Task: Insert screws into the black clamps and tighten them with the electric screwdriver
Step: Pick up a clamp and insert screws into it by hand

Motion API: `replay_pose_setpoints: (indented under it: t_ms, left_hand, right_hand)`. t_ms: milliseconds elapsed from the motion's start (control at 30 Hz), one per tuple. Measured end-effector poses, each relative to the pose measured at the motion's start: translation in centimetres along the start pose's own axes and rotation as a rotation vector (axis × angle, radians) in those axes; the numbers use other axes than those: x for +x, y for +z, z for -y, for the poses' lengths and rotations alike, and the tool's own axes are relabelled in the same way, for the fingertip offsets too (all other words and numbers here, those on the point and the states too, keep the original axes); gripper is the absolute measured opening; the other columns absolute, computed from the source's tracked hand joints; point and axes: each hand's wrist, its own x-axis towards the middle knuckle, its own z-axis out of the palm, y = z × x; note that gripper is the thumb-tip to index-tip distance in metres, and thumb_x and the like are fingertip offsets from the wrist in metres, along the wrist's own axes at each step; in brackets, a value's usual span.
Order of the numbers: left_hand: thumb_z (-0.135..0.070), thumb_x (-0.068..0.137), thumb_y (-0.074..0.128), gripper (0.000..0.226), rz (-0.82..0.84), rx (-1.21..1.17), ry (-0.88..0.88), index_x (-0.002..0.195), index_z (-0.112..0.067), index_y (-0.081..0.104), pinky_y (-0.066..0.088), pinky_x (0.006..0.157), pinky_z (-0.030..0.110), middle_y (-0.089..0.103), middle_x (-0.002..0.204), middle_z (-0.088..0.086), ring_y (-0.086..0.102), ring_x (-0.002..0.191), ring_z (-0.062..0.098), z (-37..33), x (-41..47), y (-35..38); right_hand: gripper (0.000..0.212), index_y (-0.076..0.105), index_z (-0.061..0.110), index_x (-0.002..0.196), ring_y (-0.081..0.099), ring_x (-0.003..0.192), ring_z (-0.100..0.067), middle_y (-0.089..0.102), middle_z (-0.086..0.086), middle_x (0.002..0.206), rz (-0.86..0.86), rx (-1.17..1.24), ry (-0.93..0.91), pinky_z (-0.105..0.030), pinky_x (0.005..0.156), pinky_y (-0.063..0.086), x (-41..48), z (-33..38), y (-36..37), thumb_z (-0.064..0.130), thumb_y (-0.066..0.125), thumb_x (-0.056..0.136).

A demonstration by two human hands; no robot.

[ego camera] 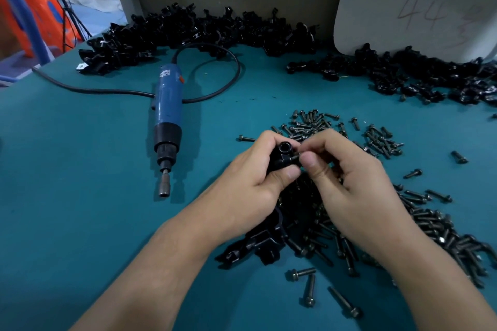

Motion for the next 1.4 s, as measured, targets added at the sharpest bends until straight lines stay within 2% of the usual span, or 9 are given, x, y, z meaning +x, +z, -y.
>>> replay_pose_setpoints:
  t_ms: [233,367,467,567,767,933,1200,1333,1400]
  left_hand:
    - [-0.037,0.098,0.054,0.01,0.024,0.021,0.026,0.108,-0.039,0.053,0.056,0.082,0.04,0.068,0.099,-0.011,0.065,0.092,0.012,0.0,0.0,0.2]
    - [-0.036,0.097,0.055,0.01,0.018,0.024,0.036,0.103,-0.043,0.052,0.052,0.072,0.024,0.067,0.094,-0.016,0.063,0.084,0.006,-0.1,0.0,0.2]
    - [-0.036,0.096,0.056,0.01,0.001,0.002,0.013,0.104,-0.042,0.053,0.053,0.074,0.028,0.068,0.094,-0.015,0.063,0.084,0.004,0.0,0.0,0.1]
    - [-0.04,0.094,0.055,0.013,0.006,0.041,0.003,0.107,-0.039,0.053,0.052,0.079,0.03,0.066,0.097,-0.015,0.062,0.09,0.005,0.0,0.0,0.2]
    - [-0.037,0.095,0.055,0.011,0.013,0.058,0.03,0.105,-0.037,0.051,0.051,0.08,0.028,0.066,0.098,-0.015,0.063,0.093,0.006,-0.2,0.0,0.2]
    - [-0.038,0.094,0.056,0.013,-0.018,0.005,-0.007,0.106,-0.037,0.054,0.055,0.086,0.04,0.068,0.1,-0.012,0.064,0.096,0.01,-0.2,0.0,0.1]
    - [-0.034,0.096,0.056,0.011,0.004,0.047,0.029,0.106,-0.038,0.052,0.051,0.083,0.024,0.067,0.102,-0.017,0.064,0.098,0.005,-0.1,0.1,0.3]
    - [-0.037,0.094,0.056,0.013,-0.037,0.013,-0.003,0.107,-0.036,0.054,0.054,0.084,0.04,0.069,0.1,-0.01,0.065,0.093,0.011,0.0,0.1,0.2]
    - [-0.038,0.094,0.056,0.013,-0.022,0.027,0.0,0.107,-0.036,0.053,0.054,0.084,0.035,0.067,0.101,-0.012,0.063,0.095,0.009,0.0,0.1,0.2]
  right_hand:
    - [0.042,0.047,0.022,0.081,0.044,0.056,-0.007,0.05,0.009,0.066,0.047,0.02,0.059,-0.02,0.048,0.036,0.2,0.2,0.9,0.053,0.034,0.104]
    - [0.061,0.055,0.022,0.076,0.048,0.05,-0.012,0.055,0.0,0.062,0.031,0.008,0.096,-0.033,0.044,0.041,0.3,0.2,1.0,0.072,0.03,0.099]
    - [0.04,0.055,0.033,0.085,0.052,0.057,-0.001,0.059,0.017,0.07,0.03,-0.013,0.051,-0.017,0.049,0.039,0.3,0.0,0.5,0.063,0.036,0.103]
    - [0.023,0.053,0.029,0.093,0.052,0.065,-0.005,0.058,0.013,0.08,0.035,-0.058,0.019,-0.013,0.056,0.04,0.4,-0.1,0.5,0.047,0.042,0.104]
    - [0.064,0.052,0.024,0.073,0.045,0.047,-0.007,0.054,0.007,0.058,-0.015,-0.064,0.09,-0.024,0.041,0.035,0.7,0.3,1.0,0.077,0.026,0.097]
    - [0.026,0.052,0.034,0.093,0.051,0.061,-0.004,0.059,0.017,0.077,0.05,-0.071,0.03,-0.013,0.054,0.04,0.7,0.1,0.2,0.054,0.038,0.103]
    - [0.058,0.052,0.029,0.07,0.043,0.047,-0.003,0.051,0.014,0.055,0.007,-0.037,0.068,-0.02,0.044,0.035,0.8,0.3,0.9,0.074,0.028,0.098]
    - [0.025,0.053,0.036,0.093,0.052,0.064,-0.004,0.06,0.014,0.079,0.064,-0.078,0.033,-0.015,0.054,0.04,0.6,-0.1,0.2,0.053,0.039,0.103]
    - [0.022,0.052,0.029,0.091,0.049,0.066,-0.004,0.056,0.013,0.08,0.06,-0.084,0.011,-0.012,0.058,0.04,0.7,-0.1,0.3,0.044,0.041,0.103]
